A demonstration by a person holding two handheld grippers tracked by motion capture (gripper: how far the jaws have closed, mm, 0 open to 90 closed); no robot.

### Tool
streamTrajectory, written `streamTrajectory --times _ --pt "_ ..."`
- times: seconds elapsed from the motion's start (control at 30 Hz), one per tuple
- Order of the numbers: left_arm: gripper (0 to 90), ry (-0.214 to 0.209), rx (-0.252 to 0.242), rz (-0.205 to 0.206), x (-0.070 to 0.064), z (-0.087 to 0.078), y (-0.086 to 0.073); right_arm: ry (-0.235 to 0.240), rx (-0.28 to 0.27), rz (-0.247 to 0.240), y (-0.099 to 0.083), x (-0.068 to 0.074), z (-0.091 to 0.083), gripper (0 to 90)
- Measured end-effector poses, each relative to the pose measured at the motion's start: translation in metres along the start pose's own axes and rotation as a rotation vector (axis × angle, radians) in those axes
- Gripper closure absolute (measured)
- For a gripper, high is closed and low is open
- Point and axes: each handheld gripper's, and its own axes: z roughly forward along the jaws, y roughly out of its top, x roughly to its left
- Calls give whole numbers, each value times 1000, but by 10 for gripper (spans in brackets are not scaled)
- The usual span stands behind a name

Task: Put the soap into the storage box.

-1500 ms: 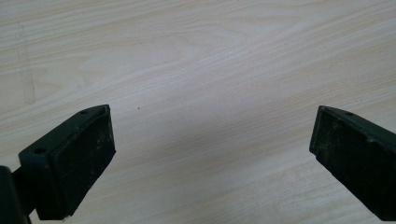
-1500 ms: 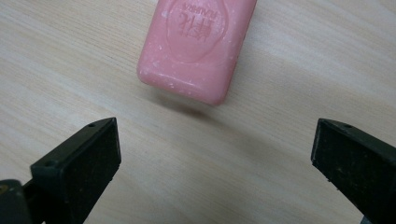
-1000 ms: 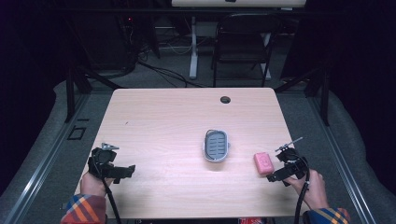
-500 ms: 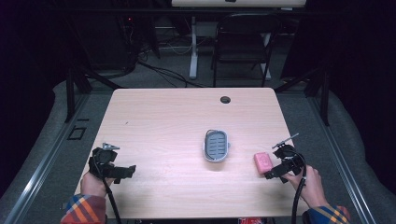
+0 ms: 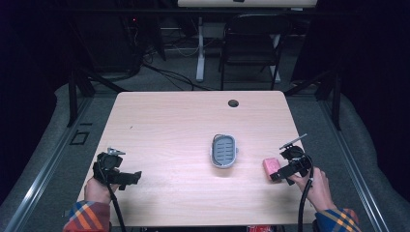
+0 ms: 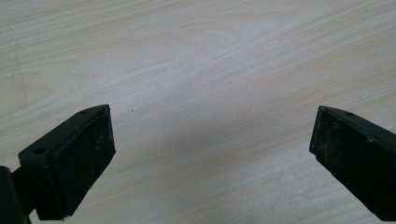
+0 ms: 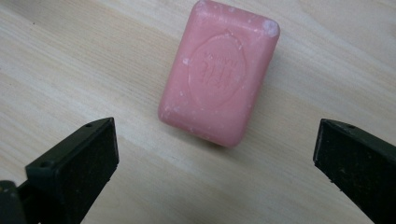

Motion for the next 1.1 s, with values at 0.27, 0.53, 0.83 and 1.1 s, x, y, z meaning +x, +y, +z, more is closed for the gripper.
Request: streamTrajectory --times 0.27,0.53,0.83,1.1 --pt "1 -1 2 -2 0 0 0 15 30 -14 9 0 4 0" --pt "1 2 1 3 -1 0 1 12 47 -35 18 5 7 0" --pt "1 -2 1 6 -2 1 2 4 31 -10 24 6 14 0" --pt "1 -6 2 16 -4 3 5 -11 71 -12 30 1 18 0"
